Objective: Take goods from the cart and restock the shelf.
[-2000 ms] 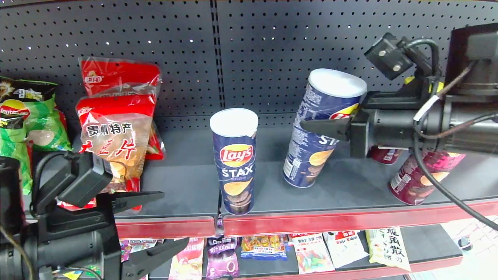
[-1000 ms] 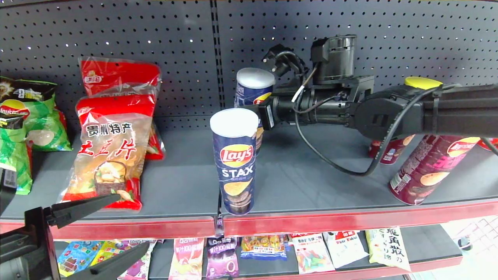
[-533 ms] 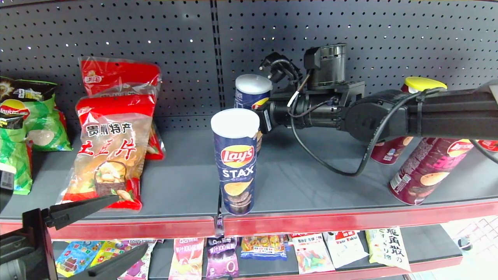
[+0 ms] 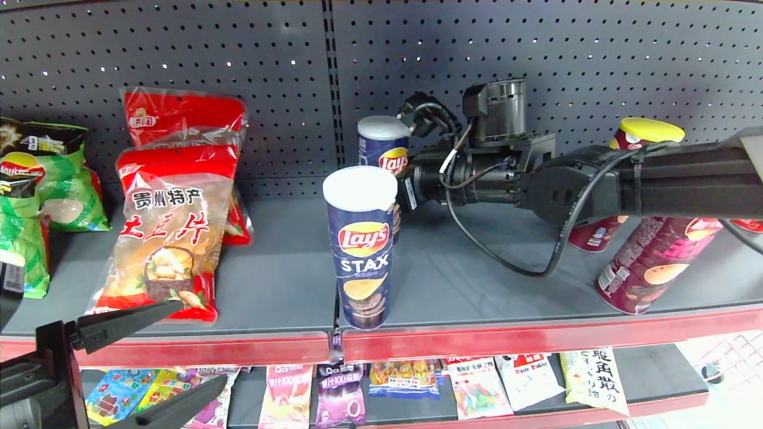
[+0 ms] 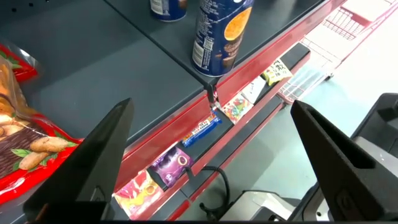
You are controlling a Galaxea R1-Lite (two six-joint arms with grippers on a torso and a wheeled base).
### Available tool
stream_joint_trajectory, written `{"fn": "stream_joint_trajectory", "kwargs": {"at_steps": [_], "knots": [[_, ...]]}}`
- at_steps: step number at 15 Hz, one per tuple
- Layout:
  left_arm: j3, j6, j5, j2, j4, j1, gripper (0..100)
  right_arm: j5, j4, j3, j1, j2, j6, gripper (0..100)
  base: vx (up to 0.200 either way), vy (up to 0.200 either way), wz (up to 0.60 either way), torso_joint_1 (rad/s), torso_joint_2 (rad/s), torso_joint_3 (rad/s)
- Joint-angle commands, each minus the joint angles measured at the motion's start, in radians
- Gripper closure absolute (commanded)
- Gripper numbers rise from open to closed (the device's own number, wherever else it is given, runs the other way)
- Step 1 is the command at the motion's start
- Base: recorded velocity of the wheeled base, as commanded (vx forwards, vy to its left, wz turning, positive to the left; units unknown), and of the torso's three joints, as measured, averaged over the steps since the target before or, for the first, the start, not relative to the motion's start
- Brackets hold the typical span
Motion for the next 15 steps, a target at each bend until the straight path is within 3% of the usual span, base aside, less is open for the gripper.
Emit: {"fn": "stream_joint_trajectory", "kwargs": {"at_steps": [1, 15], "knots": [[0.0, -0.001, 0.0, 0.006, 0.001, 0.0, 0, 0.001, -0.001, 0.006, 0.004, -0.009, 0.002, 0, 0.0, 0.0, 0.0, 0.0, 0.0, 0.0], [-0.018, -0.013, 0.021, 0.096, -0.004, 0.0, 0, -0.094, -0.008, 0.417, -0.023, -0.379, 0.053, 0, 0.0, 0.0, 0.0, 0.0, 0.0, 0.0]]}}
